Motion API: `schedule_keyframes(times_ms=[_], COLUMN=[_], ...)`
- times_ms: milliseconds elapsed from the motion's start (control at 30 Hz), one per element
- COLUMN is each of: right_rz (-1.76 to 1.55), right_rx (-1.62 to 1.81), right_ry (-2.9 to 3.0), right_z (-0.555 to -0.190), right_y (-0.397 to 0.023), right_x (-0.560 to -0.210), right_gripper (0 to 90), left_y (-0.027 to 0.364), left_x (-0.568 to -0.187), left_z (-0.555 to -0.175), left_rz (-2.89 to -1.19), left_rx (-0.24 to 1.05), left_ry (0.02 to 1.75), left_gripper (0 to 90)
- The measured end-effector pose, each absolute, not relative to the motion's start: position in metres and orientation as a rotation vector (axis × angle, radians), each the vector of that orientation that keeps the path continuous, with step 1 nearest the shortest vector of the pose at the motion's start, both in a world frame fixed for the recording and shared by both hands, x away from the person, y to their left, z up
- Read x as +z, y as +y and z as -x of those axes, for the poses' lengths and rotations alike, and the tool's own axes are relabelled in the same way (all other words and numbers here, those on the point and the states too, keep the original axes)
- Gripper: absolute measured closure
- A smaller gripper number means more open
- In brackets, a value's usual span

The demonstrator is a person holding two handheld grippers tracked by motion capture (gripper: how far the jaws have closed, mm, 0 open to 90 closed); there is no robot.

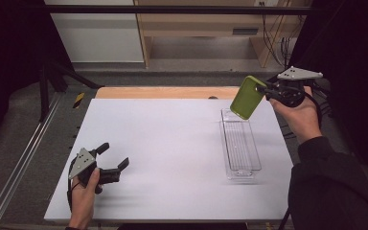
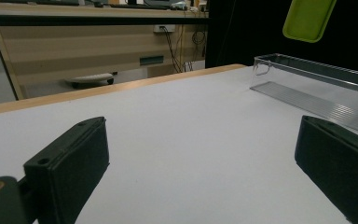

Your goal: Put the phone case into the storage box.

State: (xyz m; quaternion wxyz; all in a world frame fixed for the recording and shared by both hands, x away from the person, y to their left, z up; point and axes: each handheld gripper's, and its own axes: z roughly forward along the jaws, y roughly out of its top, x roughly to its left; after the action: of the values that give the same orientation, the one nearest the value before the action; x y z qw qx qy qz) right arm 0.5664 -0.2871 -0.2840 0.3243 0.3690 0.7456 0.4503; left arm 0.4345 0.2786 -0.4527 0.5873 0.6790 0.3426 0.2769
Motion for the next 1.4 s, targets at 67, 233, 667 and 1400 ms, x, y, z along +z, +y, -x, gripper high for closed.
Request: schedule_keyframes(times_ms=[67,233,667,1400], right_rz=[-0.964,-0.958,-0.966,-1.006], right_rx=[1.177,1.165,1.126,1.063], right_ry=[1.965,1.984,2.038,2.085], right_z=[-0.568,-0.572,-0.582,-0.602], right_y=[-0.287,-0.285,-0.276,-0.272], right_x=[-0.286,-0.291,-0.317,-0.354], right_gripper=[76.4,76.4,76.4,76.3], left_y=[0.279,0.278,0.277,0.274], left_x=[-0.453,-0.453,-0.454,-0.454], left_z=[-0.435,-0.435,-0.435,-0.435], left_rz=[-1.584,-1.591,-1.604,-1.622], left_rx=[0.647,0.646,0.644,0.653], left_ry=[0.800,0.799,0.798,0.792], left_gripper=[2.5,2.5,2.8,3.0])
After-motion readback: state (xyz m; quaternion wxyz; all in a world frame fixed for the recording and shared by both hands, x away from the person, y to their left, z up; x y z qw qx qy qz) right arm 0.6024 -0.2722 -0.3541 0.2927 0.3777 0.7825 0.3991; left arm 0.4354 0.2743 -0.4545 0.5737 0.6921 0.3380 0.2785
